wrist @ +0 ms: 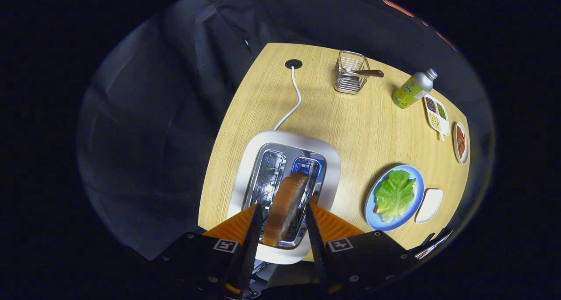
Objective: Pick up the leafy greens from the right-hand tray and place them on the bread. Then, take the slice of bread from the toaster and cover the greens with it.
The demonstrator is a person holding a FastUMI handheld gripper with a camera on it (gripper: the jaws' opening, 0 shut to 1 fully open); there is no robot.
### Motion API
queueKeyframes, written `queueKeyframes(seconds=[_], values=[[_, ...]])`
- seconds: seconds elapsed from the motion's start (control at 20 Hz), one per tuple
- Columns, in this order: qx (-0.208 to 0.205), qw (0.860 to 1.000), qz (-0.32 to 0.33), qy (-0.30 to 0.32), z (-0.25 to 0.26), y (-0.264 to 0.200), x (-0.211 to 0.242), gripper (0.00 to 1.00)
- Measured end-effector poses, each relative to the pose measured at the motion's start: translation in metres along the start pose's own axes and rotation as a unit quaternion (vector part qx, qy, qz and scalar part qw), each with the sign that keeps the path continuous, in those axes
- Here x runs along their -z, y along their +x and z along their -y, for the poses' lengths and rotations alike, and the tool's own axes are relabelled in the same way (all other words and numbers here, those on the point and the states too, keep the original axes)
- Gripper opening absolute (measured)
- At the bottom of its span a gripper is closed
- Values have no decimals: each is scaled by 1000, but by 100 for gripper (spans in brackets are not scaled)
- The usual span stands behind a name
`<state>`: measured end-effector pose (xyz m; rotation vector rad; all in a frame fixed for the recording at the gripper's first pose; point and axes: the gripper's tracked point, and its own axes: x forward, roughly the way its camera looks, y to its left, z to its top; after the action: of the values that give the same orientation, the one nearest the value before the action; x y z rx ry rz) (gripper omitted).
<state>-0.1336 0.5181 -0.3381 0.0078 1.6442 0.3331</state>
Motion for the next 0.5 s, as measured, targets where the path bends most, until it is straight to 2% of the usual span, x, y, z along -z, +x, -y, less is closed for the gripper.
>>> queueKeyframes(seconds=[0.15, 0.25, 0.3, 0.5], values=[[12, 1000, -12, 5, 3, 4, 3, 48], [11, 1000, -15, 15, 5, 6, 5, 34], [9, 1000, -11, 18, 6, 7, 3, 23], [-21, 999, 2, 27, 8, 1, -1, 14]])
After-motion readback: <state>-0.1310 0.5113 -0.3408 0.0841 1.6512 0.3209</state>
